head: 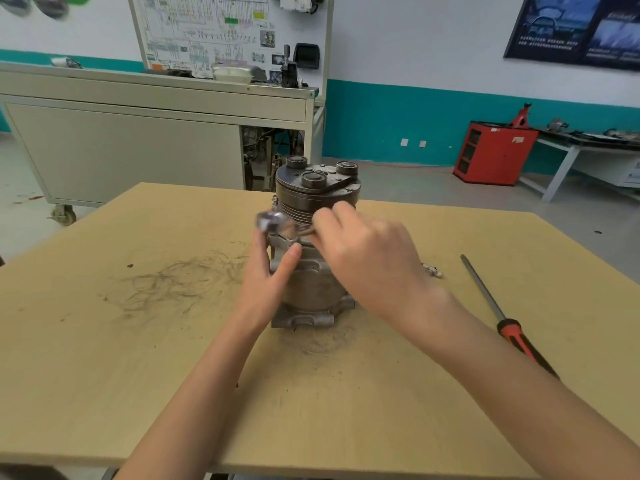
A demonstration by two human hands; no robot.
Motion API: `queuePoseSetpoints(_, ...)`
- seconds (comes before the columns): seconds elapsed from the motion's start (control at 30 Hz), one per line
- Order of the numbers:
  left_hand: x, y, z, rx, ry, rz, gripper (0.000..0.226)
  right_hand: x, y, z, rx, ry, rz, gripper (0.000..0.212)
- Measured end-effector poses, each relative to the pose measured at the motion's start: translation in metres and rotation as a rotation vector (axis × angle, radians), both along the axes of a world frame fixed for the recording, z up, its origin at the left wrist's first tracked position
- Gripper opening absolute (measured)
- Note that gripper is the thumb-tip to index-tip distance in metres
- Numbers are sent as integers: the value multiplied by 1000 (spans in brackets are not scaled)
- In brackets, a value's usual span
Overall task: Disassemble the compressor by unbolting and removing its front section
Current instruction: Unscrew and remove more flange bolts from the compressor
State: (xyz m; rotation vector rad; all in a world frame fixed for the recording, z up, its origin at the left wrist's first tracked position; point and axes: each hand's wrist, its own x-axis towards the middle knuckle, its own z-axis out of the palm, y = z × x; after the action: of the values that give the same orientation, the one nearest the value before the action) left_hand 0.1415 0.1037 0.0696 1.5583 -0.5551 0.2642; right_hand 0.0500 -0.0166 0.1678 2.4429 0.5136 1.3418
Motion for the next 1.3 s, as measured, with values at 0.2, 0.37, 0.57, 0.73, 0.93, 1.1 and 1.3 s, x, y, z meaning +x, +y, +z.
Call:
queuePoseSetpoints(0.2,7,-2,-5,-14,21,19,63,2,2,-28,-54,-163,41,13)
queuePoseSetpoints(0.37,3,2,-4,2,45,-19,79,7,-58,-31,980,263,683,21)
queuePoseSetpoints(0.57,1,0,0,5,48,5,67,54,-92,-18,1972,888,920,33)
queuePoseSetpoints(0.73,-1,-1,1,18,50,15,69,67,-96,-9,1910,992,911,31)
queuePoseSetpoints(0.93,-2,0,2,15,47,3,69,42,-86,6,1442,370,606,25)
queuePoseSetpoints(1.1,-3,0,3,25,45,11,71,22,-53,14,717,62,459,20)
queuePoseSetpoints(1.3,-3,0,2,28,19,29,63,10,-15,1,105,-48,143,25)
